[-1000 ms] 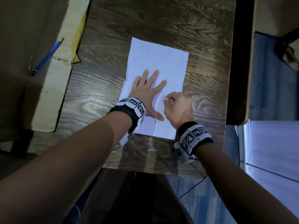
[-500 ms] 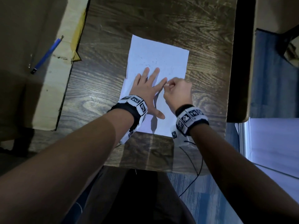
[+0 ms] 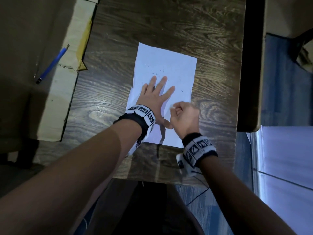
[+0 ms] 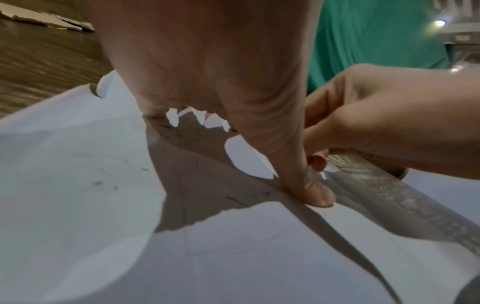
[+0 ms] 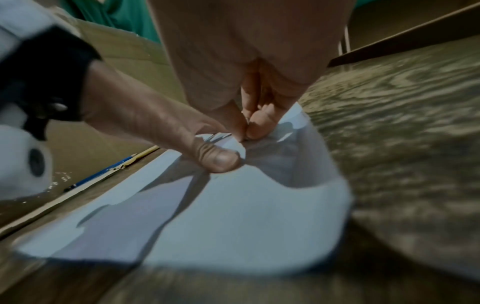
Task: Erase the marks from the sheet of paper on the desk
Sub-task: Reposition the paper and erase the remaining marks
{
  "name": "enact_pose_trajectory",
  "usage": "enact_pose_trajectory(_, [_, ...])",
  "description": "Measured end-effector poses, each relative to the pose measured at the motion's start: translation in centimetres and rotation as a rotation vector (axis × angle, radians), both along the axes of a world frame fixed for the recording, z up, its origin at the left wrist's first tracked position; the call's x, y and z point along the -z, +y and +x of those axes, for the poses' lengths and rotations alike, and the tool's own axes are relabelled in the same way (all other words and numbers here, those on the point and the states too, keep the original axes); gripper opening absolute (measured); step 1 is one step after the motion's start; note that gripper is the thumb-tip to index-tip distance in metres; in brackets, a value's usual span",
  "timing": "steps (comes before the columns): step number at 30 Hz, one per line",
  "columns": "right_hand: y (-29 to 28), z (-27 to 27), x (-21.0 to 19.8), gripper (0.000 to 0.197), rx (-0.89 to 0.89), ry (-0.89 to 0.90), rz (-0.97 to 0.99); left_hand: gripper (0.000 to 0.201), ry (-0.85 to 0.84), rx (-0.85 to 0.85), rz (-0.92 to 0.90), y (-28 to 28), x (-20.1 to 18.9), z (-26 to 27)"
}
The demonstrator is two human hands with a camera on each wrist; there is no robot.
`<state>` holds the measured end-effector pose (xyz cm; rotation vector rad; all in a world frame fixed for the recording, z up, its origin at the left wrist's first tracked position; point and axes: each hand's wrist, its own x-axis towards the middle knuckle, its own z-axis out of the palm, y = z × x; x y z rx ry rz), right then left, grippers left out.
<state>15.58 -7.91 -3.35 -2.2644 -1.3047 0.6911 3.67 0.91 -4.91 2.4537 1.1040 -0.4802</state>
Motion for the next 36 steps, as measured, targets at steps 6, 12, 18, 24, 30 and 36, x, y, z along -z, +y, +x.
enact_pose_trajectory(6, [4.1,1.8,0.3,0.012,0.007,-0.017,0.016,0.141,0.008,0.007,0.004,0.0,0.3,0.0])
enact_pose_trajectory(12, [0.0,0.7,-0.2,0.014,-0.009,0.003,-0.043,0.139,-0.002,0.000,0.011,0.0,0.3,-0.1])
enact_pose_trajectory(18, [2.9,1.8,0.4,0.011,0.089,0.005,0.015,0.141,0.006,0.007,0.012,-0.1,0.4,-0.1])
enact_pose_trajectory(24, [1.5,2.0,0.0,0.011,0.018,-0.003,-0.049,0.140,0.004,0.003,0.011,0.0,0.5,-0.1])
enact_pose_trajectory(30, [2.0,2.3,0.3,0.011,0.064,-0.001,0.005,0.146,0.008,-0.015,0.013,-0.4,0.3,0.3])
enact_pose_trajectory(36, [0.6,2.8,-0.1,0.010,0.065,0.018,-0.097,0.147,0.024,-0.018,0.018,-0.5,0.3,0.5])
